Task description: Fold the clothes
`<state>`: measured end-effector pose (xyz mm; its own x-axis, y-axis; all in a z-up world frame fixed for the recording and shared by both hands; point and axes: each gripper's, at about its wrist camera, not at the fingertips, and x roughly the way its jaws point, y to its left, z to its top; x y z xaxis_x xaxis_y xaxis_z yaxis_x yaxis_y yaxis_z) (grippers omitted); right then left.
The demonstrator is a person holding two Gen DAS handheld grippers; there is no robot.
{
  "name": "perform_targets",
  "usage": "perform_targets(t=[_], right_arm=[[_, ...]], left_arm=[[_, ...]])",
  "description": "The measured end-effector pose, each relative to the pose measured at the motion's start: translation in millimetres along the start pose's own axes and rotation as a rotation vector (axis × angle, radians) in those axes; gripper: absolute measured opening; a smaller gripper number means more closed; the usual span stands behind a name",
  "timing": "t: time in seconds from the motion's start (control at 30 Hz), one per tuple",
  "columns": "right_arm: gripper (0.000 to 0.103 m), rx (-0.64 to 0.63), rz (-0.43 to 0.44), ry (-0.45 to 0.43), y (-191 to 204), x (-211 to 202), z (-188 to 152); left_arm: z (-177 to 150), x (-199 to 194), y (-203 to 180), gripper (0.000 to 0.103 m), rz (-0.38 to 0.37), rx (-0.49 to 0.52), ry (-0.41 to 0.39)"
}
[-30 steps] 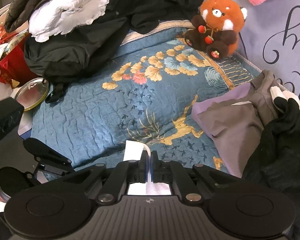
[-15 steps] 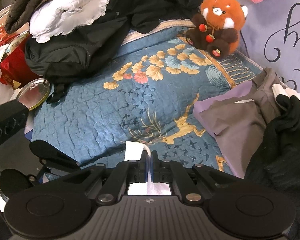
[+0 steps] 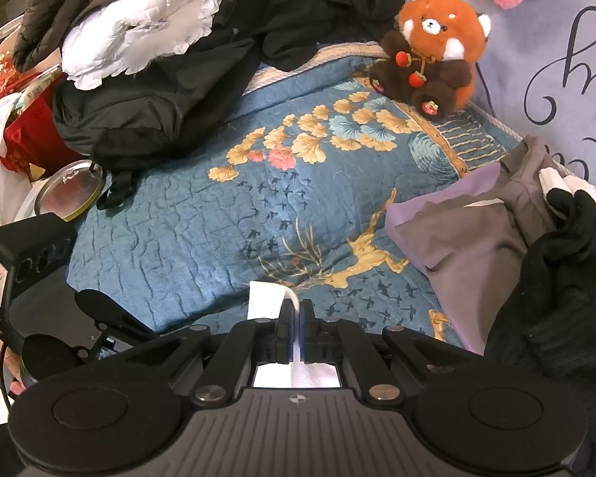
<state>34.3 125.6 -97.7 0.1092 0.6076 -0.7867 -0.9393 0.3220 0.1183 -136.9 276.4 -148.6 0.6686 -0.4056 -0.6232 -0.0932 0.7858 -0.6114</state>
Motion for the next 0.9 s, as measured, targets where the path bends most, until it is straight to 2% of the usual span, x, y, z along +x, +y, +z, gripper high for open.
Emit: perform_targets(t=[0.13,0.3,0.5,0.6,0.63,0.73,0.9], right_arm=[[0.003,-0.001,-0.001,0.001,0.2,0.3,0.9],[0.003,-0.003,0.001,0.004,1.0,0.6,0.2],[0.003,0.004,0.005,0.004,0.0,1.5,0.4],[0.003,0.005,0.005,0.003,0.5,1.9,0.2],[0.003,0.005,0.005,0.002,0.7,2.0,0.1],[0.003,0.005,0.005,0.004,0.7,1.8,0.0],[0.003,0.003,0.004,0.007,0.8,1.7,0.5]], left_arm=[[-1.9,0.2,2.3,0.042,-0.073,-0.003,-0.007],[-0.3,7.7,8.5,0.043,-0.091,-0.025,-0.005],[2.3,14.0,20.6,0.043,-0.172,-0.044,0.02],[1.8,16.2,23.5,0.037,-0.196,-0.058,0.031],[1.0,15.6,23.0,0.028,-0.194,-0.056,0.027],[-3.2,13.6,20.8,0.017,-0.19,-0.06,0.023],[-9.9,6.4,14.7,0.007,-0.146,-0.061,0.01]])
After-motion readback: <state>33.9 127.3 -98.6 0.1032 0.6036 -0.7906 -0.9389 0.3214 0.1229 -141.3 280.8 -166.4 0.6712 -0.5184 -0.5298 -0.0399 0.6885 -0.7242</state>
